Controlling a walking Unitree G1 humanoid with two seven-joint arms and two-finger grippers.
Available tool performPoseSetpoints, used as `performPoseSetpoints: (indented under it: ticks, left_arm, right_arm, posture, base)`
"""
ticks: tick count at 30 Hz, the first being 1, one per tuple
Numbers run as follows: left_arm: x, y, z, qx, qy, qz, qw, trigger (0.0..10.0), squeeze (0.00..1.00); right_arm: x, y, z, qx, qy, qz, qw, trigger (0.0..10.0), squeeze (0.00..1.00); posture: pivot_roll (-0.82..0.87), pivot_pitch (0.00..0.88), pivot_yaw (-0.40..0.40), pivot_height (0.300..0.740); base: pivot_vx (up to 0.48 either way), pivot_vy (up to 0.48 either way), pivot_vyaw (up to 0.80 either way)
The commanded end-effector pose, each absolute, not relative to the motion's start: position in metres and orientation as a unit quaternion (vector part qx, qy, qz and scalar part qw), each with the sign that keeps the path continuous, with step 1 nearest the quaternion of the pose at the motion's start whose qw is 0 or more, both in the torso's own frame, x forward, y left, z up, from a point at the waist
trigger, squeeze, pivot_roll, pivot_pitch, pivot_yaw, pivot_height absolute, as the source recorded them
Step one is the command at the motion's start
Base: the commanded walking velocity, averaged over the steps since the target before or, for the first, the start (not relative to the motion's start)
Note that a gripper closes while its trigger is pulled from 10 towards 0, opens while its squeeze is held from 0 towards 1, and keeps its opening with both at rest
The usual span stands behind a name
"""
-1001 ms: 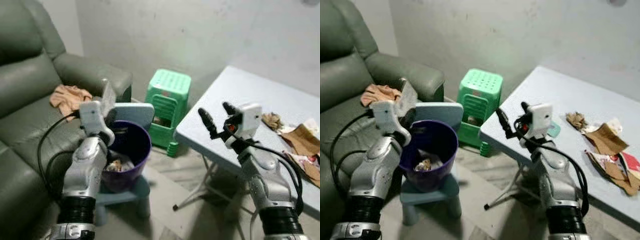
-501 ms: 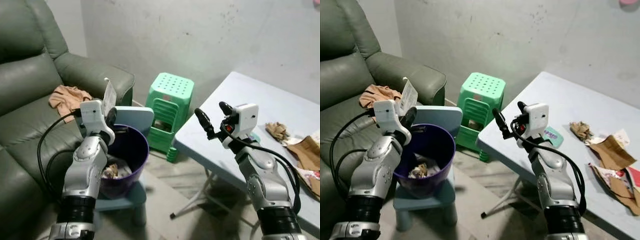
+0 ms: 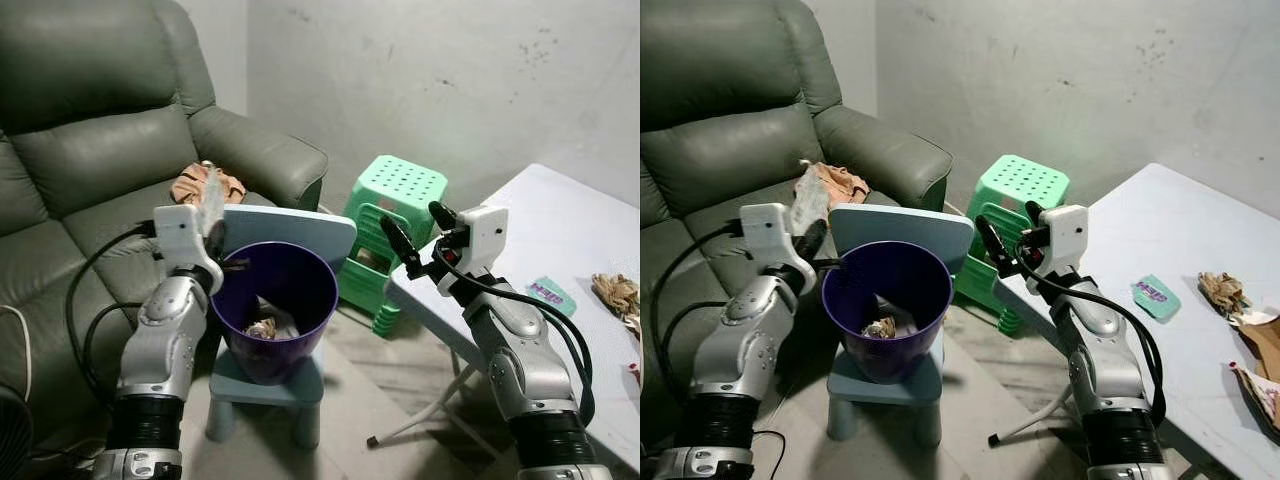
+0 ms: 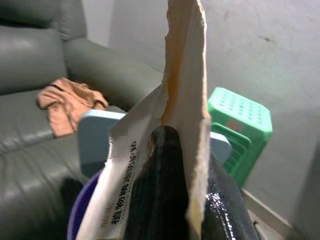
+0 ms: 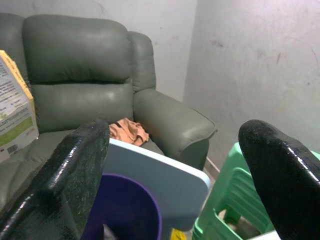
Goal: Picking trash to rubbish bin
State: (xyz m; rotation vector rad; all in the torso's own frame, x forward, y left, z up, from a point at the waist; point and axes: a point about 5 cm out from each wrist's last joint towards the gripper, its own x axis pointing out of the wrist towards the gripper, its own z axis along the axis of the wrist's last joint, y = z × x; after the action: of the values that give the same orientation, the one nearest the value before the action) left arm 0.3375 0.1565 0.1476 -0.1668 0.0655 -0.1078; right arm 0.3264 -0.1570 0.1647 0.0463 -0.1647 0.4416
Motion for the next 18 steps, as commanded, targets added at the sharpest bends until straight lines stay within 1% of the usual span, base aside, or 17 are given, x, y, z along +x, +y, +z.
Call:
performPoseSetpoints:
  ticks: [1, 9, 13, 16, 17, 18]
  left_arm:
    - [0.338, 0.155, 0.148, -0.081, 0.039, -0.067, 0.994, 10.0, 0.00]
    - [0.338, 0.154, 0.138, -0.075, 0.063, -0.096, 0.991, 10.0, 0.00]
    - [0.337, 0.160, 0.136, -0.066, 0.071, -0.100, 0.990, 10.0, 0.00]
    - [0.335, 0.164, 0.137, -0.046, 0.073, -0.113, 0.990, 10.0, 0.00]
    - [0.335, 0.164, 0.137, -0.043, 0.073, -0.115, 0.990, 10.0, 0.00]
    - [0.335, 0.166, 0.137, -0.038, 0.074, -0.119, 0.989, 10.0, 0.00]
  right_arm:
    - [0.325, -0.162, 0.166, 0.019, -0.079, 0.218, 0.973, 10.0, 0.00]
    - [0.322, -0.160, 0.166, 0.013, -0.074, 0.233, 0.970, 10.0, 0.00]
    - [0.318, -0.160, 0.169, 0.007, -0.074, 0.246, 0.967, 10.0, 0.00]
    - [0.312, -0.160, 0.174, 0.002, -0.074, 0.264, 0.962, 10.0, 0.00]
    - [0.311, -0.160, 0.175, 0.003, -0.074, 0.266, 0.961, 10.0, 0.00]
    - [0.310, -0.158, 0.178, -0.002, -0.075, 0.279, 0.957, 10.0, 0.00]
  posture:
    - [0.09, 0.000, -0.124, 0.740]
    - [0.09, 0.000, -0.132, 0.740]
    - [0.08, 0.015, -0.139, 0.740]
    - [0.08, 0.063, -0.155, 0.740]
    - [0.08, 0.063, -0.155, 0.740]
    - [0.07, 0.087, -0.160, 0.740]
  base:
    - [0.000, 0.000, 0.00]
    - [0.000, 0.000, 0.00]
    - [0.000, 0.000, 0.00]
    - [0.000, 0.000, 0.00]
    - [0.000, 0.000, 0.00]
    - [0.000, 0.000, 0.00]
